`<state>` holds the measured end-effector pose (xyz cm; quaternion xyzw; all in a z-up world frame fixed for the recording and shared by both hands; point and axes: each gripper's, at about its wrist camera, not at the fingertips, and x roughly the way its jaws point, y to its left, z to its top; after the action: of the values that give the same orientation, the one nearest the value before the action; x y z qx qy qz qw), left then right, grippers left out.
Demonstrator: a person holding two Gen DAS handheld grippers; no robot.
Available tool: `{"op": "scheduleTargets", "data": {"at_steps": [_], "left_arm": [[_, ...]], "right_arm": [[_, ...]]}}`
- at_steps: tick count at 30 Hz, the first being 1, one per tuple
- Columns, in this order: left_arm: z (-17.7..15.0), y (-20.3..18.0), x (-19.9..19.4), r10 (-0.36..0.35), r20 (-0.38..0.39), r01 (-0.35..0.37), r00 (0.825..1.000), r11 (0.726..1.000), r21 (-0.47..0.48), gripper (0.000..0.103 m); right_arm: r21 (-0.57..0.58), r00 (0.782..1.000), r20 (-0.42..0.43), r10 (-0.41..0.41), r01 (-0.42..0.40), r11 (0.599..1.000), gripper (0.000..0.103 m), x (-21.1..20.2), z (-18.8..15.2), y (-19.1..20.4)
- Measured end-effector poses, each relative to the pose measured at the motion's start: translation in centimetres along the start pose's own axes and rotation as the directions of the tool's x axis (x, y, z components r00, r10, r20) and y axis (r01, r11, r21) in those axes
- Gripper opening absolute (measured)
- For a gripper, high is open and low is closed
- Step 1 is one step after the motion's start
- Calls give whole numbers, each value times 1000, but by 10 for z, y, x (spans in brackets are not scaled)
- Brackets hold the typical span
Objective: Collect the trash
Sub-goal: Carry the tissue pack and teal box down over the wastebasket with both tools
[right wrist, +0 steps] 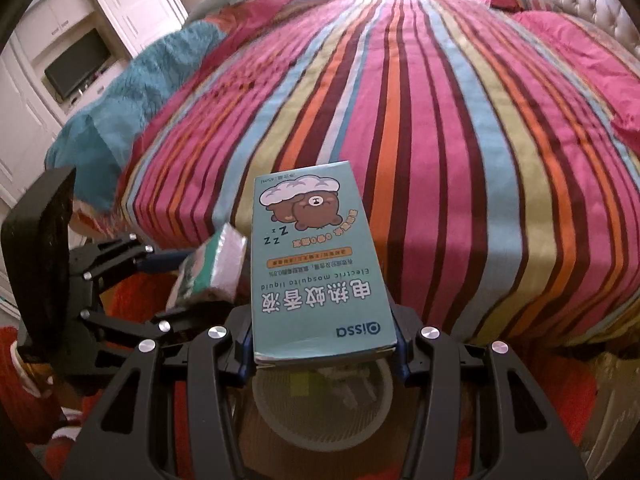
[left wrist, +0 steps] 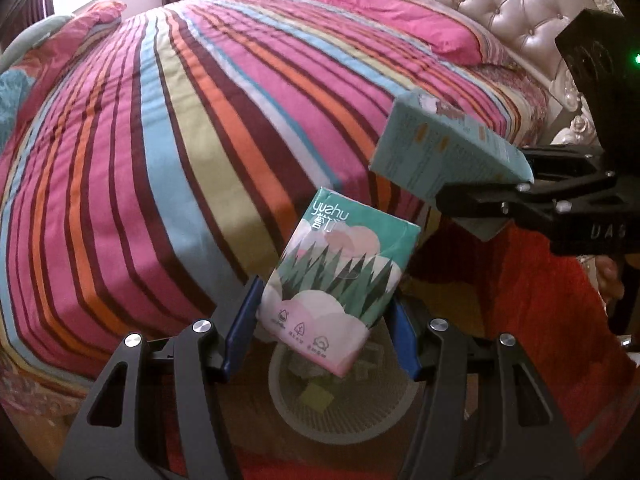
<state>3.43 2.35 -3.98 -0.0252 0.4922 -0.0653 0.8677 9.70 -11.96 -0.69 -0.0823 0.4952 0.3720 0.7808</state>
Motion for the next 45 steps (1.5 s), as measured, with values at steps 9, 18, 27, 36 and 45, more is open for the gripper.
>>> {"op": "scheduleTargets", "data": {"at_steps": [9,18,27,36,45], "left_arm": [[-33,-8,11,11,-85,-6,996,999,49,58],[-49,-8,31,-6,-177,11,984,1000,24,58],[-55,-16,71,-5,-347,16,938,999,30,58],[-62,-14,105,-20,-465,34,885,999,22,58],[-81,6,146,-94,-617,45,781,995,-94,58]], "right_arm": [[5,989,-148,3,-2,1000,48,26,-39,9],[65,953,-295,68,-51,997,48,55,-58,8],[178,885,-443,141,-68,982,48,98,-67,-2],[254,841,-512,173,-44,966,48,128,-74,-11],[381,790,-566,235,-2,925,48,158,-85,-27]]}}
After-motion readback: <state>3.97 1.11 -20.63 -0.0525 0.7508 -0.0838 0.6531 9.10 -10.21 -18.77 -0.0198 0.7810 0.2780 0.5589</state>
